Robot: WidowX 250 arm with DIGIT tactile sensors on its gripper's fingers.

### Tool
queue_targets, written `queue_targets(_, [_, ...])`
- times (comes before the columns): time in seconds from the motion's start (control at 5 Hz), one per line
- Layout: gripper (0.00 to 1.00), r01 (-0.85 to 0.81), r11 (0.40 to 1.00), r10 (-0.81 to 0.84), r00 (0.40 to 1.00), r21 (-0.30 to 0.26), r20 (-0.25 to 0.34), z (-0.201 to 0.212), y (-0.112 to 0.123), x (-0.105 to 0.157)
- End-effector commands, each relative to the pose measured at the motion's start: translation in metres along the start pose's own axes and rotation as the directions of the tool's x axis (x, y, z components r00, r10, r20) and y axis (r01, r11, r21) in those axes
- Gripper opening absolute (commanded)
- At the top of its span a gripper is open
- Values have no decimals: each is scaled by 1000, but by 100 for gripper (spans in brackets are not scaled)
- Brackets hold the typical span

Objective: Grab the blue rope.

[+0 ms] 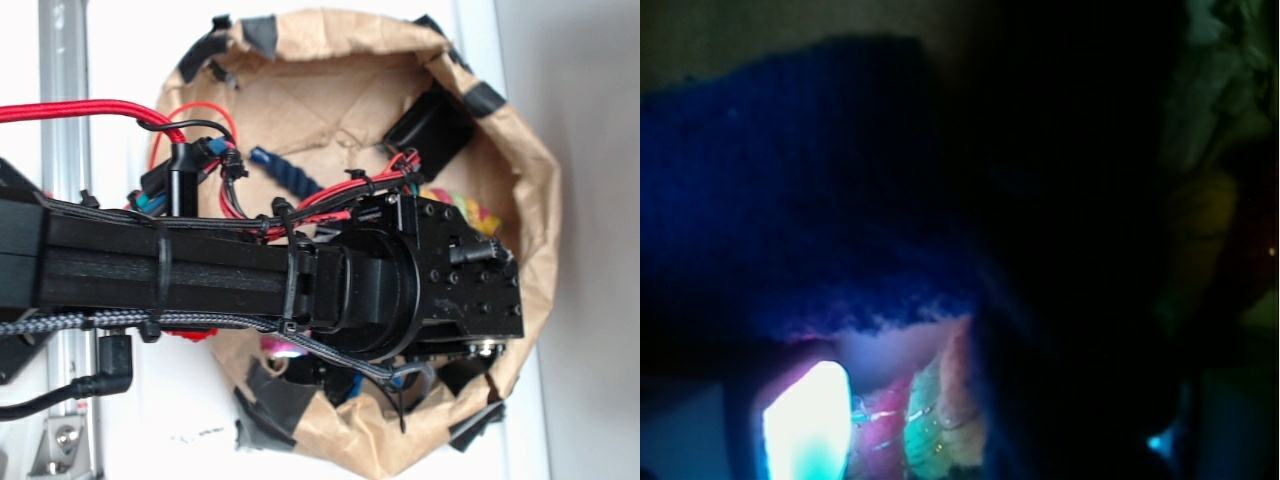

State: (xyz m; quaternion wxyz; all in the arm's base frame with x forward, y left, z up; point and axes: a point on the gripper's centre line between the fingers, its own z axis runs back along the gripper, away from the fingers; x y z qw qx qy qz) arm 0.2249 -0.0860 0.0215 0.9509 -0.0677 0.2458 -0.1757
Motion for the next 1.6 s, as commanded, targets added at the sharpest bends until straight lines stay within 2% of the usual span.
queue_targets(0.0, [0,-48,992,65,987,-118,148,36,14,-8])
queue_targets(0.2, [0,-88,987,112,976,-132,186,51,22,-10])
queue_targets(0.4, [0,-147,974,186,953,-170,240,77,39,-16])
queue_targets(0.6, [0,-175,971,215,937,-163,274,92,45,-21])
queue_targets(0.8, [0,-241,967,255,904,-83,344,118,46,-40])
queue_targets(1.0, [0,-313,950,283,829,-20,483,151,45,-74])
queue_targets(1.2, [0,-344,936,333,791,-78,513,165,44,-94])
queue_targets(1.4, [0,-361,931,339,782,-63,523,164,43,-99])
